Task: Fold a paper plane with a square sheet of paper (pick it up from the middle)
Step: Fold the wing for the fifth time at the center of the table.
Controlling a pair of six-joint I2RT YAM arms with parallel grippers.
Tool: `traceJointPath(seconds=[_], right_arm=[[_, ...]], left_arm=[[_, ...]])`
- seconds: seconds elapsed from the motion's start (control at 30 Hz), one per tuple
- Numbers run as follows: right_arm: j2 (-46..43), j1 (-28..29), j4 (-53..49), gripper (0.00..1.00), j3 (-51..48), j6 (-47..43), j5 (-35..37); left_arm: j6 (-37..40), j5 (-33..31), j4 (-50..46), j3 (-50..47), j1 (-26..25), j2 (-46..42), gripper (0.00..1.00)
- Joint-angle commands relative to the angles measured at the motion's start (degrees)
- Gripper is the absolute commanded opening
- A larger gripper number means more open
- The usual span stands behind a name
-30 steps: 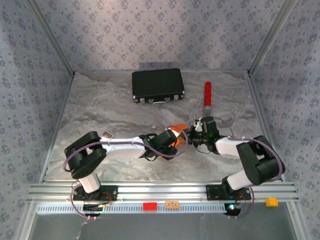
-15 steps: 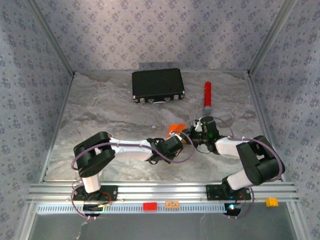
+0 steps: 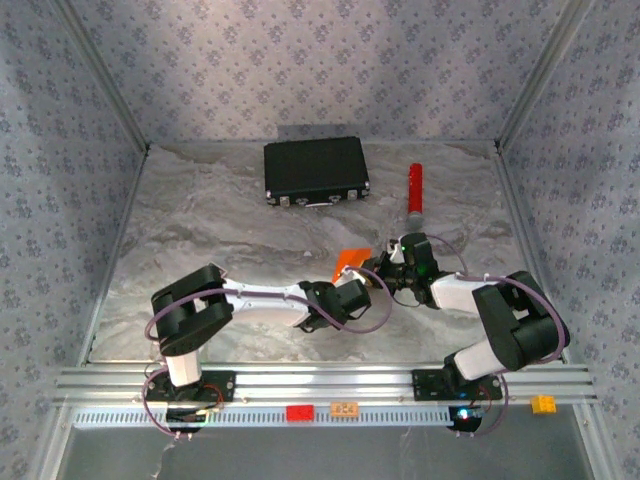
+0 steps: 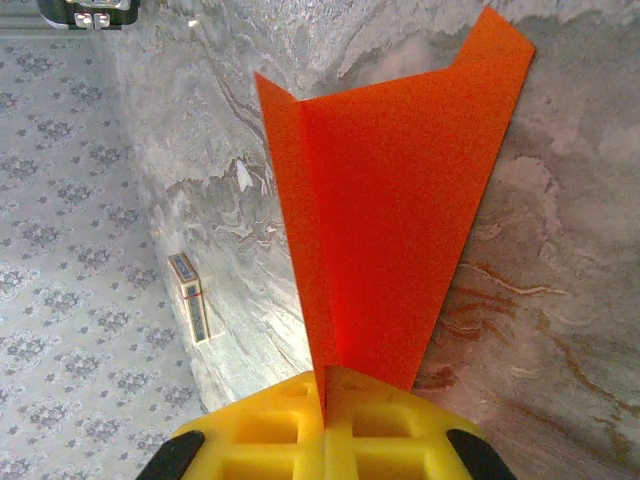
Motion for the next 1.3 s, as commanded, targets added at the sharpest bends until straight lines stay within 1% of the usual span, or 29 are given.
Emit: traceJointPath(seconds=[0.0,0.23,0.4,0.5,0.63,1.1,1.27], right_arm=[[-0.94,0.15,-0.05,0.07,1.0,0.6,0.58],[-0.86,0.09,-0.22,0.07,0.99,0.58,0.58],[-1.1,0.02,-0.34,0.07,0.95,0.6,0.6],[-1.21,0.06,-0.31,0.06,1.02,0.6,0.58],[-1.21,-0.03,-0.49,0.06,1.0,0.51,0.67],[-1.43,-0.07,-0.74,0.06,0.9,0.38,0.76],[-1.58,-0.09,-0.93,0.05,1.01,0.24,0.84]], left_arm=[[0.89,-2.36,-1.37,0.93,-0.48,0.08,0.36],[0.87,-2.42,-1.2,0.79,-0.61,0.12,0.27],[0.81,-2.87,-1.41,0.79,-0.61,0.03,0.27],[0.71,-3.27,-1.68,0.77,-0.58,0.16,0.3],[0.85,-3.46,-1.68,0.79,-0.61,0.16,0.3],[0.8,-3.49,-1.27,0.53,-0.58,0.03,0.14],[0.8,-4.02,-1.14,0.35,-0.61,-0.19,0.19]])
